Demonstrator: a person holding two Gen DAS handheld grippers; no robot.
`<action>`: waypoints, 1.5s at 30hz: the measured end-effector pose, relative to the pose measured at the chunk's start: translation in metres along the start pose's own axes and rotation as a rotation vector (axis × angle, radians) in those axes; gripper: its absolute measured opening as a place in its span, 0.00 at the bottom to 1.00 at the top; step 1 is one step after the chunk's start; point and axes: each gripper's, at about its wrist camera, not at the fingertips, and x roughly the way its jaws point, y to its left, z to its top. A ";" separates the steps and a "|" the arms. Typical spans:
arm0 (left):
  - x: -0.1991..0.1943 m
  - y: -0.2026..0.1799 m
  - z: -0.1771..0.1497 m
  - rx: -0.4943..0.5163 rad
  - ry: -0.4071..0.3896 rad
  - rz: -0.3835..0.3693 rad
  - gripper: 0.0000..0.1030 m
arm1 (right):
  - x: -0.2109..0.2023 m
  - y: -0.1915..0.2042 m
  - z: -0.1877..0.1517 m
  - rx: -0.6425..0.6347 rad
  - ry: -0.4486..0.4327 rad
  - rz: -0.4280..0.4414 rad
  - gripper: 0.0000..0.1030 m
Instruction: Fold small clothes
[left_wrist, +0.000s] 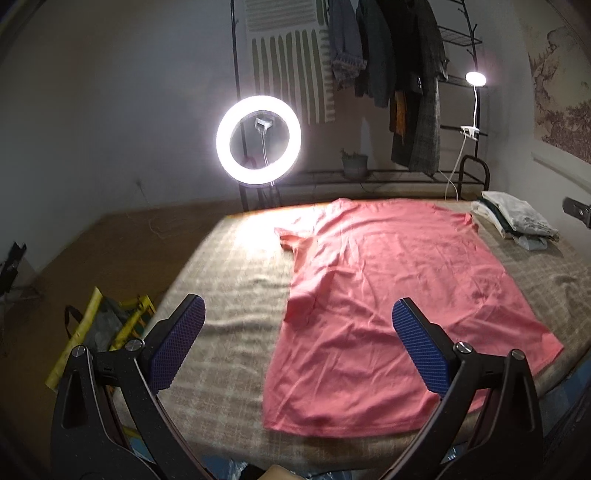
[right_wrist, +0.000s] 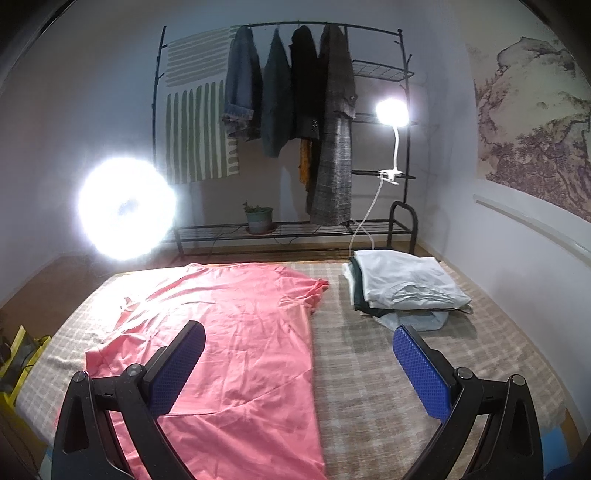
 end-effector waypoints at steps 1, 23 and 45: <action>0.003 0.004 -0.004 -0.012 0.020 -0.010 1.00 | 0.003 0.004 0.000 -0.003 0.004 0.010 1.00; 0.087 0.074 -0.101 -0.411 0.438 -0.105 0.60 | 0.129 0.183 0.069 -0.197 0.230 0.485 0.77; 0.127 0.067 -0.108 -0.477 0.505 -0.247 0.01 | 0.373 0.402 0.040 -0.276 0.574 0.512 0.70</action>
